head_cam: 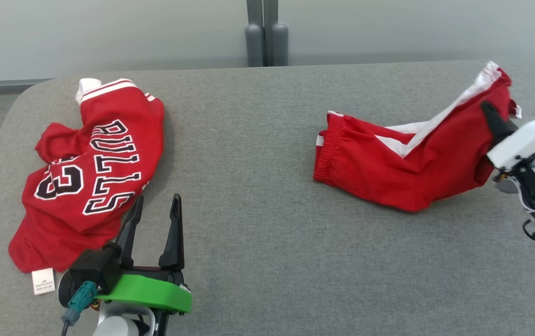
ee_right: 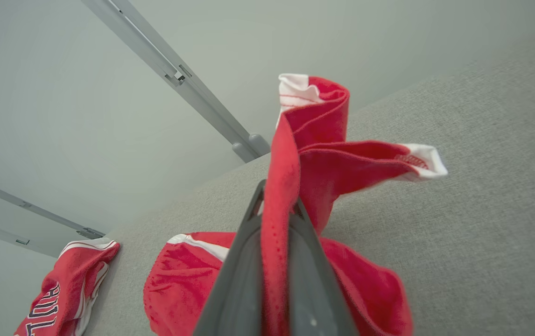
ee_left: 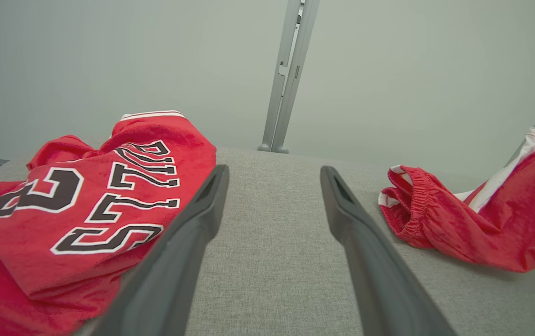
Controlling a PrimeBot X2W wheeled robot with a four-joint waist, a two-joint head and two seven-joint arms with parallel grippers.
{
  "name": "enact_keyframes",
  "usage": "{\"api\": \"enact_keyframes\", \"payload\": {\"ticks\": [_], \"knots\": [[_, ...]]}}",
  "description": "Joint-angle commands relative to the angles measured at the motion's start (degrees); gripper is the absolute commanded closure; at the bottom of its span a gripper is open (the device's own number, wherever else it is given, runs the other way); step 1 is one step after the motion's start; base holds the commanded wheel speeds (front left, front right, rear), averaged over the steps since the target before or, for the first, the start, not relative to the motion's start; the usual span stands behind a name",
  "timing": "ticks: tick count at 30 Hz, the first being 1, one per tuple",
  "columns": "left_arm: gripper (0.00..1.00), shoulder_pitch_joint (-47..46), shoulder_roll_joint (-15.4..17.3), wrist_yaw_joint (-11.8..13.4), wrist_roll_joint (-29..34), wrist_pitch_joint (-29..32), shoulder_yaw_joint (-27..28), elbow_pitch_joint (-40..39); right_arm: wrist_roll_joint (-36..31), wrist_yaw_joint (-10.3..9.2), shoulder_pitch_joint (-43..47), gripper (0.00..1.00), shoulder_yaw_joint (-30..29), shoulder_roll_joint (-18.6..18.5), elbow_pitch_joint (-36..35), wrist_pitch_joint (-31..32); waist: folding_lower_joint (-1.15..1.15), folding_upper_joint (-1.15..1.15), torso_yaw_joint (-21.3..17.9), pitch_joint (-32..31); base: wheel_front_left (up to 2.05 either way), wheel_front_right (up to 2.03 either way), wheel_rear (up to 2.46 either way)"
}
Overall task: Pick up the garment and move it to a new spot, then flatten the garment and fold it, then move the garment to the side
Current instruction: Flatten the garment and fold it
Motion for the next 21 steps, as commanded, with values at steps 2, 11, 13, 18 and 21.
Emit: {"api": "enact_keyframes", "payload": {"ticks": [2, 11, 13, 18, 21], "knots": [[0.00, 0.44, 0.15, 0.11, -0.11, -0.03, -0.08, 0.24, -1.60, 0.03, -2.17, 1.00, 1.41, 2.08, 1.54, 1.41, 0.00, 0.00, 1.52, -0.30, 0.00, 0.00, 0.00], [0.00, -0.10, -1.11, -0.06, -0.75, -0.26, -0.47, 1.74, -7.17, 0.03, -7.37, 0.93, 8.37, 8.81, 9.59, 7.87, 0.00, 0.00, 6.51, 0.37, 0.00, 0.00, 0.00], [0.00, -0.15, -1.32, -0.08, -0.83, -0.30, -0.25, 1.98, -7.77, 0.03, -7.87, 0.89, 9.31, 9.96, 10.70, 8.60, 0.00, 0.00, 7.21, 0.65, 0.00, 0.00, 0.00], [0.00, -0.62, -1.88, -0.44, -0.68, -0.32, 0.11, 2.46, -8.38, 0.03, -8.13, 0.98, 11.28, 12.75, 12.30, 10.24, 0.00, 0.00, 7.99, 1.02, 0.00, 0.00, 0.00], [0.00, -0.88, -2.11, -0.46, -0.52, -0.35, 0.44, 2.70, -8.40, 0.03, -8.44, 0.91, 11.96, 14.15, 13.14, 10.91, 0.00, 0.00, 7.76, 1.17, 0.00, 0.00, 0.00]]}}
